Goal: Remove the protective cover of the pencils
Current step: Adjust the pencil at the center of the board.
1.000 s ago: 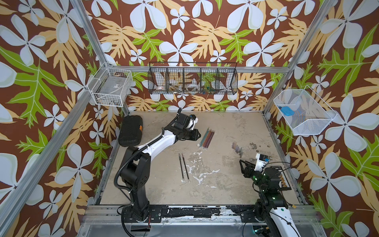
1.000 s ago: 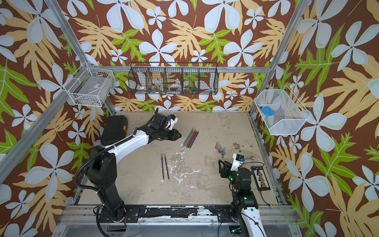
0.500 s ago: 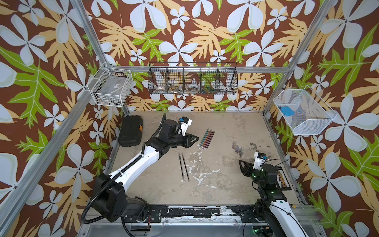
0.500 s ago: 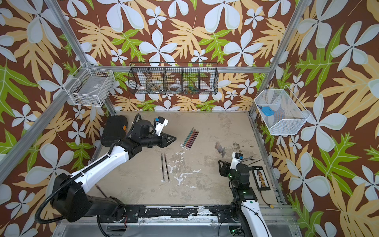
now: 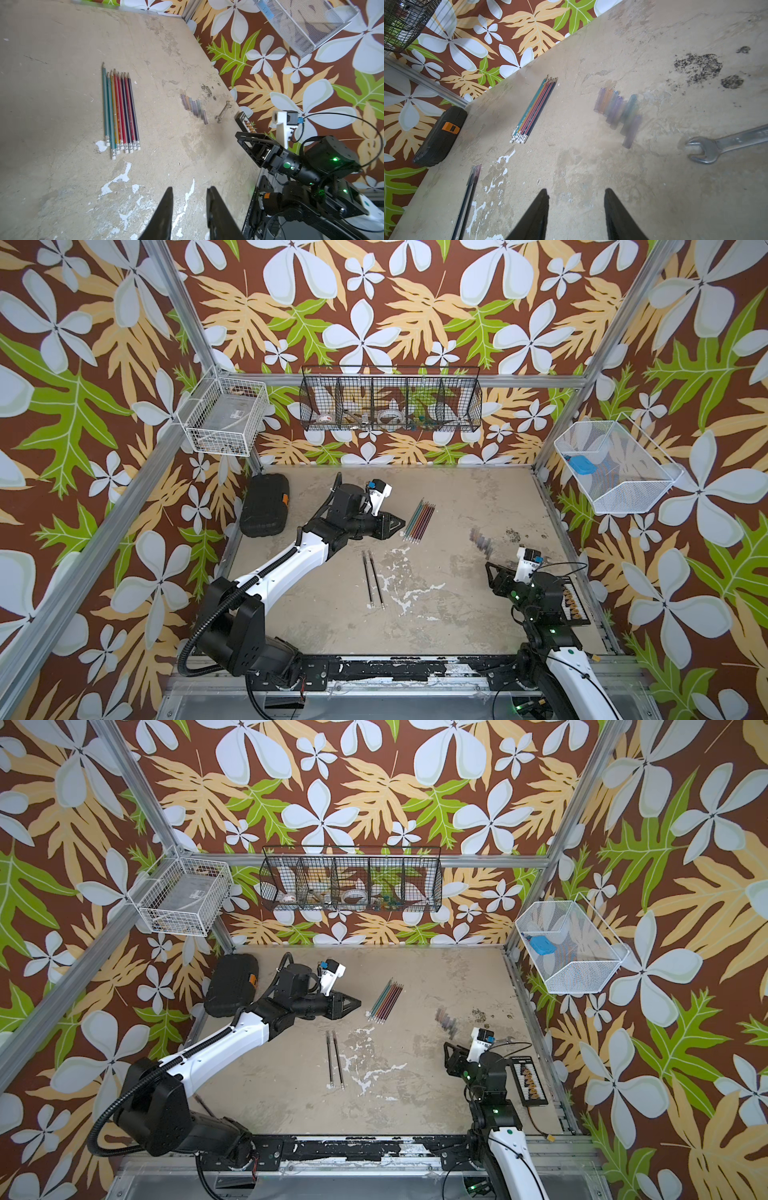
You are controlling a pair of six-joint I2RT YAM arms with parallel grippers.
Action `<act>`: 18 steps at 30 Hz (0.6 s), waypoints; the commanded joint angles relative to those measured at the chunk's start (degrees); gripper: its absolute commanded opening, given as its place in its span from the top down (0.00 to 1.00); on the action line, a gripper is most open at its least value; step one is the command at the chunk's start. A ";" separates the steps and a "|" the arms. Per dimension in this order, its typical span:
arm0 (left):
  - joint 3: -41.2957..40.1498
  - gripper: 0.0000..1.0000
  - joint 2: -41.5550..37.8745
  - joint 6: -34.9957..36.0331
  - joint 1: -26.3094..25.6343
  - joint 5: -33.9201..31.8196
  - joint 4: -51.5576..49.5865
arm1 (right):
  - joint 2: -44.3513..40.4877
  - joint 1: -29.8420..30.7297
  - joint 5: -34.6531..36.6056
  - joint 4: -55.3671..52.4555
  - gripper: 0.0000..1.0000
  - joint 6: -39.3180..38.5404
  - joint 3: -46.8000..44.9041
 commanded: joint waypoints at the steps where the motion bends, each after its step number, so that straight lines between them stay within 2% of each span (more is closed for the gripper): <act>1: 0.52 0.70 -0.81 -2.25 1.30 4.62 3.11 | 0.10 0.09 -0.55 1.06 0.54 -0.23 -0.04; 6: -0.59 0.70 -3.55 -2.29 3.70 3.77 2.89 | 4.11 0.08 -1.94 0.98 0.56 -0.74 1.18; 11: -1.11 0.71 -6.29 -5.31 3.87 7.92 5.20 | 7.91 2.05 -4.13 2.80 0.62 -1.35 2.01; 16: -3.90 0.71 -11.86 -9.03 3.97 9.31 10.24 | 17.83 13.77 -3.71 7.82 0.65 -1.32 5.47; 18: -4.24 0.71 -13.09 -9.86 3.97 9.43 10.94 | 24.32 19.99 -1.58 10.04 0.65 -0.93 9.80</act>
